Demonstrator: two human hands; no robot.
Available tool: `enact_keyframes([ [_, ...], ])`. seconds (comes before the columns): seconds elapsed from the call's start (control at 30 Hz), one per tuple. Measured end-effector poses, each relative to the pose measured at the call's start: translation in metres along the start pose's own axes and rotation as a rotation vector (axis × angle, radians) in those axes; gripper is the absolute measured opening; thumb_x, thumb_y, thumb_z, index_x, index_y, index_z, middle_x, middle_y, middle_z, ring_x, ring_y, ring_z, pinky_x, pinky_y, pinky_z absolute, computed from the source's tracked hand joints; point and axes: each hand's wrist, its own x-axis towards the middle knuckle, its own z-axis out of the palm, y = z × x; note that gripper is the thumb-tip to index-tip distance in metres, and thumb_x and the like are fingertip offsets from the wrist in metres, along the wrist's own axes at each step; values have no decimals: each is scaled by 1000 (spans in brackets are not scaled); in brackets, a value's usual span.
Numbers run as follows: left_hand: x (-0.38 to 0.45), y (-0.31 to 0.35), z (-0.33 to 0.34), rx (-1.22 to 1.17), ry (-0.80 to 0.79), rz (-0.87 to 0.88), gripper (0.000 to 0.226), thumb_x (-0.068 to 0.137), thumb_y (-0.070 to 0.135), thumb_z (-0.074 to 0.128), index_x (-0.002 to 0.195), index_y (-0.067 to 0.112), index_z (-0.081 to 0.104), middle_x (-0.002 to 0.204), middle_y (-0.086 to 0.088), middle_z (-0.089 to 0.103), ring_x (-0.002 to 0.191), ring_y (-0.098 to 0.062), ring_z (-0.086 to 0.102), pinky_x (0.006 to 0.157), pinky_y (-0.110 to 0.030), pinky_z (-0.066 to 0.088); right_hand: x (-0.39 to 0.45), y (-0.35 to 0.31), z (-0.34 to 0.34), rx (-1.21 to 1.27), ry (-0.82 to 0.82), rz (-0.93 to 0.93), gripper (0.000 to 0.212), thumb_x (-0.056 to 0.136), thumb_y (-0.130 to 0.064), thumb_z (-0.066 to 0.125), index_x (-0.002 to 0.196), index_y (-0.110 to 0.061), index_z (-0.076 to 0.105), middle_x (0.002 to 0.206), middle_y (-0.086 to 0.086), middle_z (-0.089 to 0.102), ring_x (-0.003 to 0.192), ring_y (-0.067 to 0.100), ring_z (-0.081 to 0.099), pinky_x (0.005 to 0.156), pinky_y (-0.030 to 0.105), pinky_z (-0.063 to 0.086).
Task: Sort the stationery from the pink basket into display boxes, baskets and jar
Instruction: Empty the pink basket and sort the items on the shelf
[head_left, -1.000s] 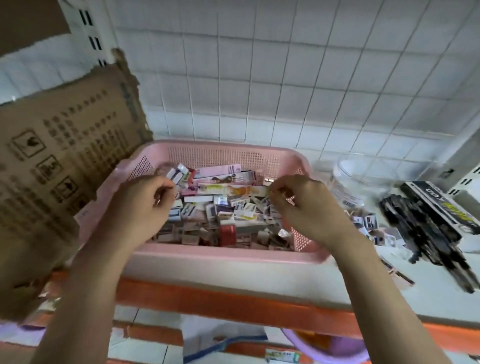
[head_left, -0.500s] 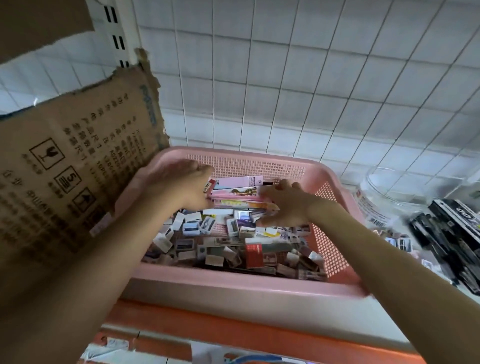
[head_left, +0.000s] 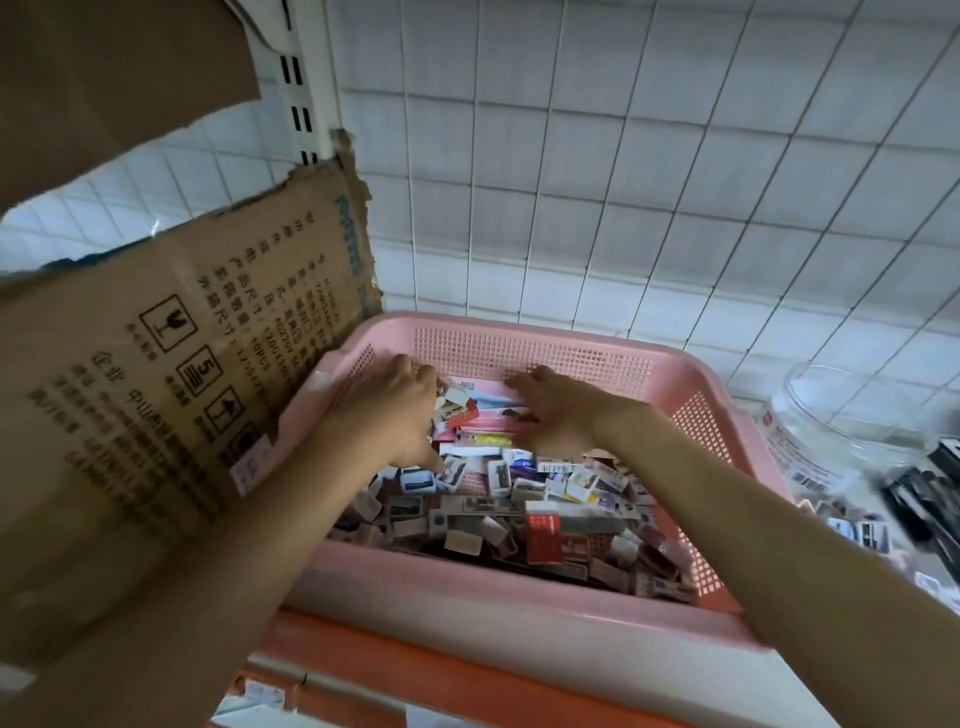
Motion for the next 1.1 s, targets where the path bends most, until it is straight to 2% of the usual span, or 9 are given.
enact_keyframes([
  [0.23, -6, 3, -3, -59, -62, 10, 95, 70, 42, 78, 139, 10, 21, 145, -15, 27, 132, -31, 29, 108, -43, 33, -8, 3, 5, 45, -207, 44, 82, 76, -50, 64, 142, -21, 24, 135, 4, 46, 115, 26, 48, 93, 43, 45],
  [0.33, -7, 6, -6, -111, -99, 30, 96, 69, 38, 79, 139, 14, 17, 147, -14, 28, 131, -30, 32, 103, -43, 35, -9, -6, 7, -25, -90, 38, 76, 77, -39, 66, 141, -16, 32, 118, 1, 46, 103, 22, 49, 80, 34, 48],
  [0.4, -7, 4, -6, -153, -105, 23, 97, 69, 37, 79, 140, 16, 15, 148, -12, 27, 131, -30, 33, 102, -43, 36, -8, -12, 10, -58, -9, 17, 75, 77, -31, 68, 143, -18, 34, 134, 2, 45, 116, 24, 48, 90, 37, 50],
  [0.5, -10, -1, -2, -131, -90, 18, 94, 69, 43, 79, 136, 13, 21, 146, -11, 29, 128, -28, 35, 100, -40, 39, -13, -15, 8, -52, 25, 33, 67, 82, -25, 65, 143, -24, 36, 133, 3, 51, 116, 26, 53, 92, 34, 48],
  [0.63, -11, -1, 0, -49, -110, 22, 109, 63, 56, 77, 143, 12, 16, 154, -11, 12, 138, -32, 22, 110, -47, 31, -33, -14, -13, -275, 62, 30, 38, 90, -30, 55, 127, -25, 48, 105, 6, 59, 102, 27, 60, 76, 32, 45],
  [0.73, -10, 5, -2, 16, -164, 19, 107, 65, 59, 74, 143, 13, 17, 153, -11, 13, 136, -34, 23, 109, -45, 32, -43, -10, -22, -323, 94, 42, 22, 92, -30, 51, 109, -19, 58, 92, 2, 58, 91, 24, 58, 70, 29, 41],
  [0.9, -7, 17, 1, 146, -247, 29, 112, 71, 62, 68, 149, 18, 1, 155, -15, 0, 140, -39, 14, 113, -49, 22, -52, 1, -16, -242, 68, 61, 24, 92, -24, 51, 70, -15, 47, 72, -1, 46, 77, 22, 53, 68, 29, 45],
  [1.03, -13, 26, 0, 136, -271, 23, 102, 77, 60, 63, 150, 16, 8, 155, -13, -5, 141, -37, 14, 115, -46, 16, -62, 1, -7, -144, 23, 52, 15, 91, -21, 51, 100, -10, 57, 90, 6, 59, 81, 22, 58, 63, 27, 43],
  [1.1, -18, 29, 0, 117, -265, 49, 90, 83, 51, 62, 149, 16, 13, 155, -11, -5, 141, -34, 14, 115, -44, 14, -65, 1, -5, -104, 23, 30, 9, 88, -19, 55, 96, -15, 52, 82, 2, 55, 78, 22, 56, 54, 24, 39],
])
